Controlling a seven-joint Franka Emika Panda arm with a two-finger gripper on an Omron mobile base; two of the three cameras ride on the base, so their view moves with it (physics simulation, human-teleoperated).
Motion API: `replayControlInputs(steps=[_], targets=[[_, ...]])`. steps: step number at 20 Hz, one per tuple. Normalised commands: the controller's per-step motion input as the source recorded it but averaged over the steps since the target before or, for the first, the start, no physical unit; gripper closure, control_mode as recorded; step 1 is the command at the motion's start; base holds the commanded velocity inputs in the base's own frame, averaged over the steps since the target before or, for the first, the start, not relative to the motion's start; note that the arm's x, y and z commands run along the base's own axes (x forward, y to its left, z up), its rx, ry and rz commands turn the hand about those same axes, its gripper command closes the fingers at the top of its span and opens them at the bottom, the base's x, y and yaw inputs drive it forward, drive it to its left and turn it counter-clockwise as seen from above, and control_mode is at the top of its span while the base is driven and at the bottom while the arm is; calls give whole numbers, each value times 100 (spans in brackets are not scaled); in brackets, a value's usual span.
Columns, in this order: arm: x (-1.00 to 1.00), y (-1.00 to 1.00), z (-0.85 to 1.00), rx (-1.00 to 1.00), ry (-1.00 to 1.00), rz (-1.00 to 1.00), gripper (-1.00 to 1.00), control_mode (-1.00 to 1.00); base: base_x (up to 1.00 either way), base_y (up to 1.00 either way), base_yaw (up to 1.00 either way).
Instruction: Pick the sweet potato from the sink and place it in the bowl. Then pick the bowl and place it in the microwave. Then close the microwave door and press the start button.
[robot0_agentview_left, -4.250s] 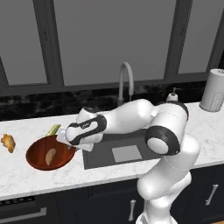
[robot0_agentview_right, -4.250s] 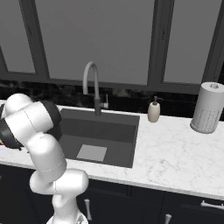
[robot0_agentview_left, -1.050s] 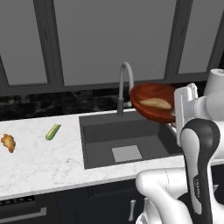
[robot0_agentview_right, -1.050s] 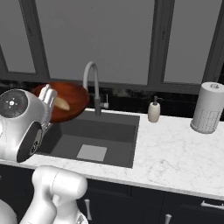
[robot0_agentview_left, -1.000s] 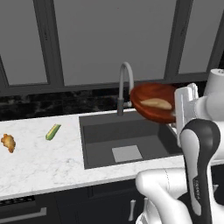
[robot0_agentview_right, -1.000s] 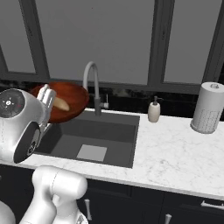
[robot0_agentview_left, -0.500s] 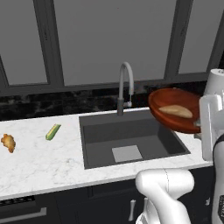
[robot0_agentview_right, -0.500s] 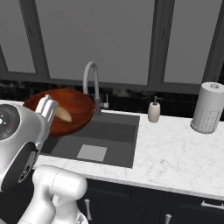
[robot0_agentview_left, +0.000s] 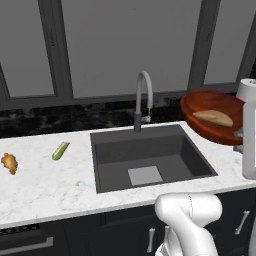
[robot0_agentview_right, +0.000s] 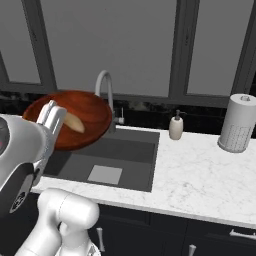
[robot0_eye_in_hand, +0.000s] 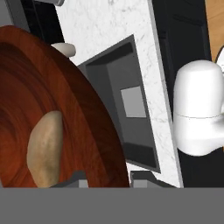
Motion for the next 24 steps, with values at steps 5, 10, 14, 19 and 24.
replayControlInputs(steps=[5,10,14,19,24], targets=[[6,2,2,0,0,-1,100,100,1,0,0],[0,0,0,0,0,0,100,100,-42,16,25],[0,0,0,0,0,0,100,100,-28,8,71],[0,0,0,0,0,0,100,100,-1,29,85],[0,0,0,0,0,0,100,100,0,44,91]])
